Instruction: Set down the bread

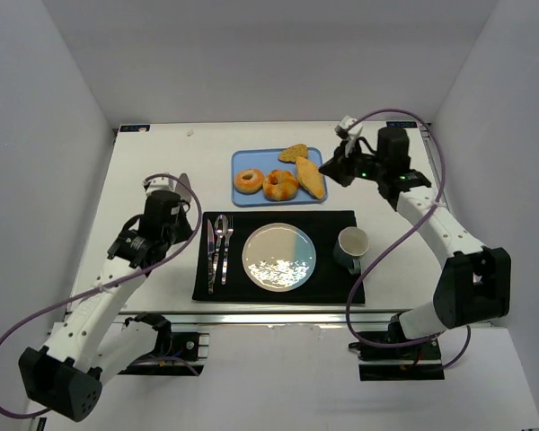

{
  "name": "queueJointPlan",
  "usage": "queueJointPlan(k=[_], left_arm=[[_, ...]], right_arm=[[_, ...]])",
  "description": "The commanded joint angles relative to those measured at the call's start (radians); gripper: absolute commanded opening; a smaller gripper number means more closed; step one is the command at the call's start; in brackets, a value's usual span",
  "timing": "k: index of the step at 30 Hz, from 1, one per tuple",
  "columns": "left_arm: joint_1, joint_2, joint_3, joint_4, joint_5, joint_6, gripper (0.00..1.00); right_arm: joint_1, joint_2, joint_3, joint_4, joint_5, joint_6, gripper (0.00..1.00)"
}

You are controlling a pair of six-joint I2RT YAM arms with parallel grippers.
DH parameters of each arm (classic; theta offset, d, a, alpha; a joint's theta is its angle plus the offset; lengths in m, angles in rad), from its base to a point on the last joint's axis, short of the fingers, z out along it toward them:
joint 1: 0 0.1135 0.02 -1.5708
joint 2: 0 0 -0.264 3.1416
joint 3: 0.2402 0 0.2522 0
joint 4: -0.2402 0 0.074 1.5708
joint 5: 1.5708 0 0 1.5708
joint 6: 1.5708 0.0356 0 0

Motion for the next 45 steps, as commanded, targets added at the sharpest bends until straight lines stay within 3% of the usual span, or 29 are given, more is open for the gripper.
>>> queueJointPlan(k=[1,3,4,6,7,8,11,23,40,45], left_arm=[[0.111,0.057,0.054,-0.007,0.046,0.049,0.00],[0.230,0.112,0.075,-0.013,0.119,0.084,0.02],[0.261,0.135,0.086,-0.021,0.130,0.119,0.24],[0.304,0.214,0.107,-0.038,0.120,0.158,0.54],[0.311,0.245,0.127,-0.039,0.116,0.197,0.65],[0.311,0.297,0.129,-0.033,0.104,0.213,0.68],[0.314,0.363,0.112,0.014,0.103,0.256,0.70],[0.340,0.577,-0.052,0.476,0.247,0.334,0.69],[0.344,0.632,-0.159,0.628,0.251,0.276,0.62],[0.346,0.632,-0.170,0.643,0.250,0.271,0.55]], right_arm=[[-0.044,-0.044,0.027,-0.045,-0.352,-0.130,0.00],[-0.042,-0.032,0.036,-0.142,-0.373,-0.162,0.03],[-0.042,-0.030,0.034,-0.168,-0.399,-0.170,0.20],[-0.040,-0.032,0.025,-0.208,-0.416,-0.179,0.60],[-0.042,-0.048,-0.001,-0.225,-0.428,-0.182,0.65],[-0.042,-0.061,-0.019,-0.225,-0.433,-0.191,0.68],[-0.040,-0.116,-0.094,-0.199,-0.423,-0.201,0.71],[-0.044,-0.200,-0.154,-0.227,-0.382,-0.236,0.72],[-0.080,-0.190,-0.119,-0.225,-0.368,-0.230,0.72],[-0.088,-0.190,-0.113,-0.230,-0.365,-0.233,0.72]])
